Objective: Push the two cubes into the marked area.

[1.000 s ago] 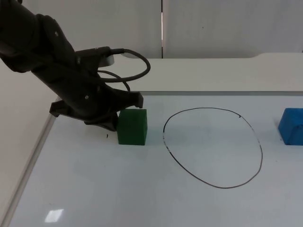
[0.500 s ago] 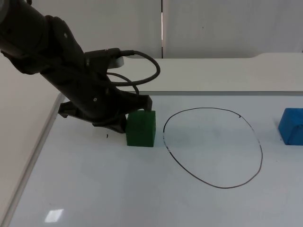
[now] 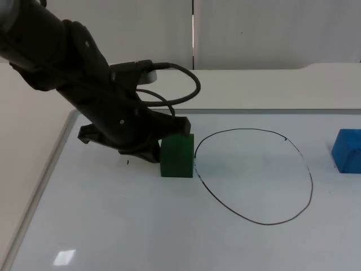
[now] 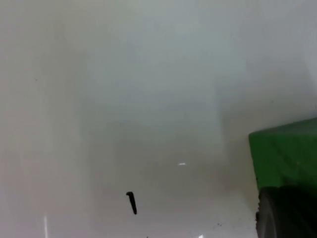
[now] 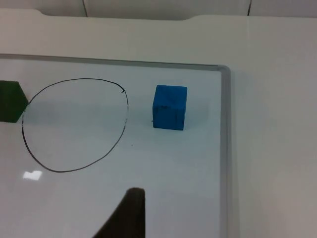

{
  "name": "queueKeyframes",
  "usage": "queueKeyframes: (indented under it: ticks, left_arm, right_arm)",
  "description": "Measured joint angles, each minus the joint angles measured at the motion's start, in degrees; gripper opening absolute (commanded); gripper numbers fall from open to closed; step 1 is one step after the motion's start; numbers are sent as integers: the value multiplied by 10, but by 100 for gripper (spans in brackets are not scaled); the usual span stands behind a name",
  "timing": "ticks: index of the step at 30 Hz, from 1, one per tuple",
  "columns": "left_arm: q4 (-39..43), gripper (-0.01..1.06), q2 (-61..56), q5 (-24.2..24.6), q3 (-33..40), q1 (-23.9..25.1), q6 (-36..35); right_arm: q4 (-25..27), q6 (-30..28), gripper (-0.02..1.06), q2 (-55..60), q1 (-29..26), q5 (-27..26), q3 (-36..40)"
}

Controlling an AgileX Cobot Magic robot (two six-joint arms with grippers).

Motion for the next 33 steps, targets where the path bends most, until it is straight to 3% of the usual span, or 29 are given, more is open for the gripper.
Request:
queueKeyframes:
  ticks: [33]
  left_arm:
    - [-22, 0, 0, 5, 0, -21, 1]
  right_arm:
    - [0, -4, 105, 0, 0, 0, 0]
